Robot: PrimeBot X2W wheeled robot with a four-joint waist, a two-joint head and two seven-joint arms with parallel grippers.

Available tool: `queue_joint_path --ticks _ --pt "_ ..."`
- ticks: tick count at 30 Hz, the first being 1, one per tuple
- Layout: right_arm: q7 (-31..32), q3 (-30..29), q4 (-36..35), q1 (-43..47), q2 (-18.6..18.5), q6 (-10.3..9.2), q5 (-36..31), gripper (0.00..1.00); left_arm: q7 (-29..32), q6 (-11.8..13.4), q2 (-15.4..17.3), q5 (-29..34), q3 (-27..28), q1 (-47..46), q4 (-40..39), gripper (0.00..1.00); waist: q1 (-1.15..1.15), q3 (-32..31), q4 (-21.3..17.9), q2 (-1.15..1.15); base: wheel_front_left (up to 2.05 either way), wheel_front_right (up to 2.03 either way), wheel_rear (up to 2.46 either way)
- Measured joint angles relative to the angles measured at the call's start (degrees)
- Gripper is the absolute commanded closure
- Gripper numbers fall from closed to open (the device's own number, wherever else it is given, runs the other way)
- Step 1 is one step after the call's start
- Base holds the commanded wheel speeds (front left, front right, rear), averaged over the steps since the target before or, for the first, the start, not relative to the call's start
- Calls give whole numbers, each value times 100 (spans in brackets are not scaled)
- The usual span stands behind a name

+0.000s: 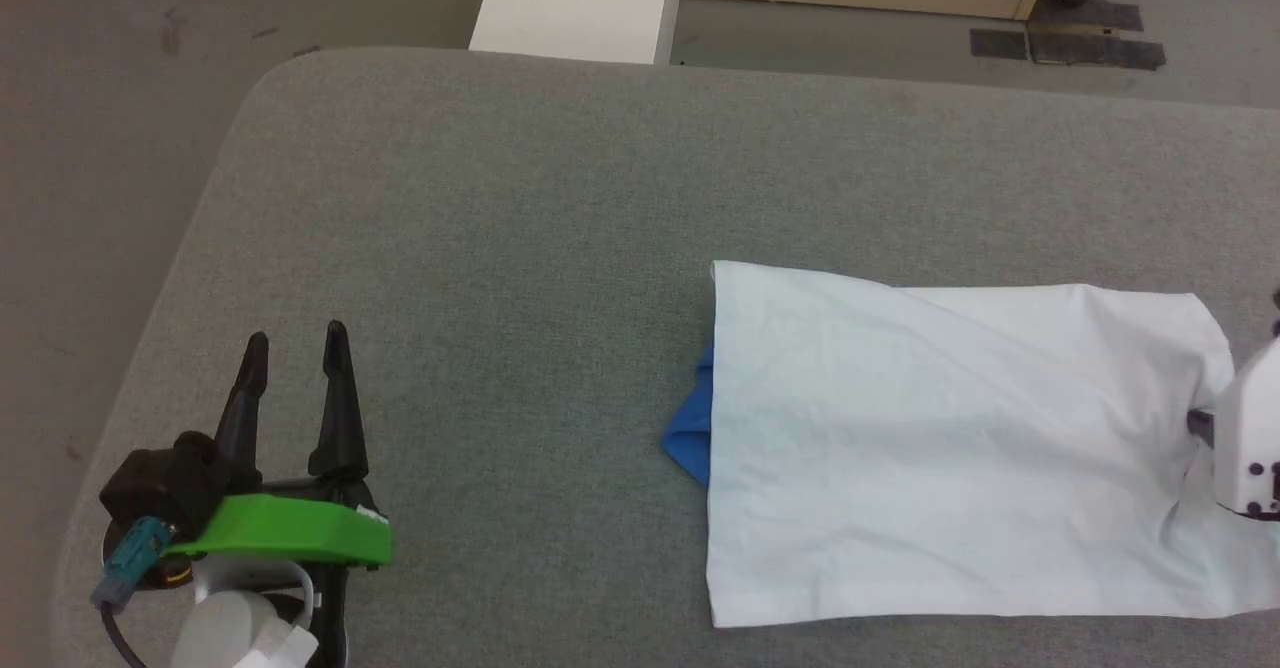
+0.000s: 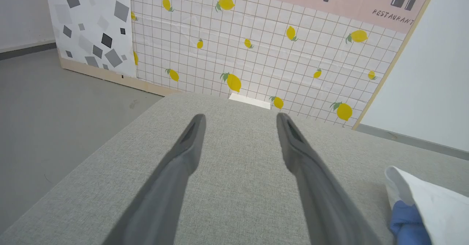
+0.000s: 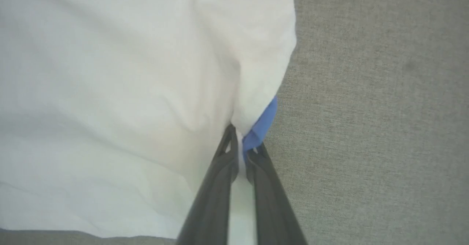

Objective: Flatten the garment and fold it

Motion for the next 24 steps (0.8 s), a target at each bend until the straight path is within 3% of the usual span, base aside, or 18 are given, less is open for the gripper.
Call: queue_joint_path --ticks 6,10,16,24 --pt "587 698 -1047 90 -108 0 319 100 0 0 -14 1 -7 66 8 0 0 -147 -76 0 0 0 0" --pt "726 1163 -1371 82 54 0 432 100 0 0 -27 1 -41 116 13 0 0 -244 -118 0 0 0 0" --pt "639 1973 -1289 -132 494 0 503 100 0 0 -48 0 -153 125 15 0 0 -286 -74 0 0 0 0" --pt "223 2904 -655 -656 943 0 594 100 0 0 -38 -36 -210 125 62 0 0 -231 130 0 0 0 0"
